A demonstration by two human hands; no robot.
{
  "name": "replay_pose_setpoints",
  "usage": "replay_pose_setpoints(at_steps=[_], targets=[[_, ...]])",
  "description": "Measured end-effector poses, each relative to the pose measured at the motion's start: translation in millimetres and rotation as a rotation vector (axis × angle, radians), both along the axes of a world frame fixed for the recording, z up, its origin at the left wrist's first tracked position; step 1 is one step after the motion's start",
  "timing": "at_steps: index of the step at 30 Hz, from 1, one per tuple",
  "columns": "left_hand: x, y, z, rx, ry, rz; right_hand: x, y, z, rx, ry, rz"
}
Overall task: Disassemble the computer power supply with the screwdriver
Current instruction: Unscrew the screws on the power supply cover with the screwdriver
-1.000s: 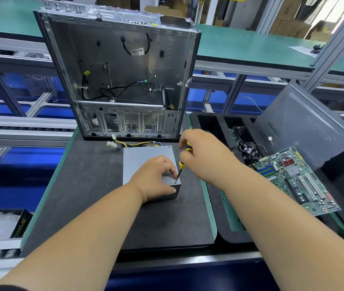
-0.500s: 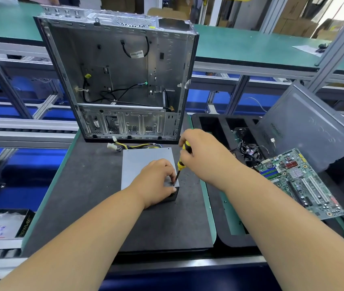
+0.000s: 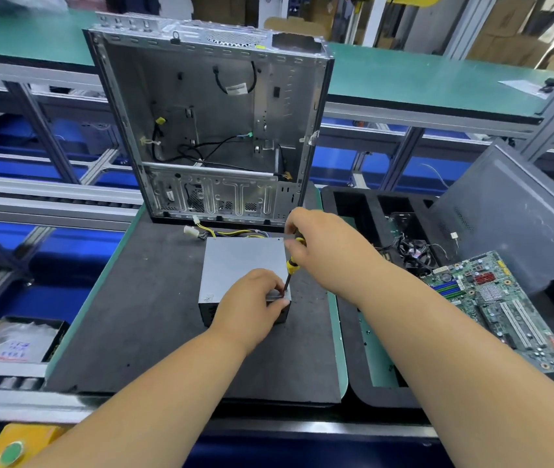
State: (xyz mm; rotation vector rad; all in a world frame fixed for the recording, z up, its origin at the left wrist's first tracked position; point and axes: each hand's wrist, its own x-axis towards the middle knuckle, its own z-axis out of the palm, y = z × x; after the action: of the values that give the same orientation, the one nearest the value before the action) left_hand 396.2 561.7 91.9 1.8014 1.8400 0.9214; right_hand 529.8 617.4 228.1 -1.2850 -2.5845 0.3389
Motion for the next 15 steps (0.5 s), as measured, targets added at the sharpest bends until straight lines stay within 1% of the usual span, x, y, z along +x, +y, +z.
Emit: replay_pose_setpoints(at_steps=[4,9,11,15], targets=[[2.8,-1.7,-0.1,0.029,-0.013,0.015,2.7,0.5,-5.5,-0.021,0.068,-0.039],[1.6,0.4,2.5,-0.016,-0.008,0.021,3.8,1.7,-6.3,0.131,-0.064,-0.023],[0.6,2.9,2.8,-0.052,0.012,0.03,2.7,3.6,-4.7,0.117,-0.07,-0.017],[1.3,4.3,1.6,-0.069,0.004,0.056,1.5,4.2,-6.1,0.032,0.01,0.01]])
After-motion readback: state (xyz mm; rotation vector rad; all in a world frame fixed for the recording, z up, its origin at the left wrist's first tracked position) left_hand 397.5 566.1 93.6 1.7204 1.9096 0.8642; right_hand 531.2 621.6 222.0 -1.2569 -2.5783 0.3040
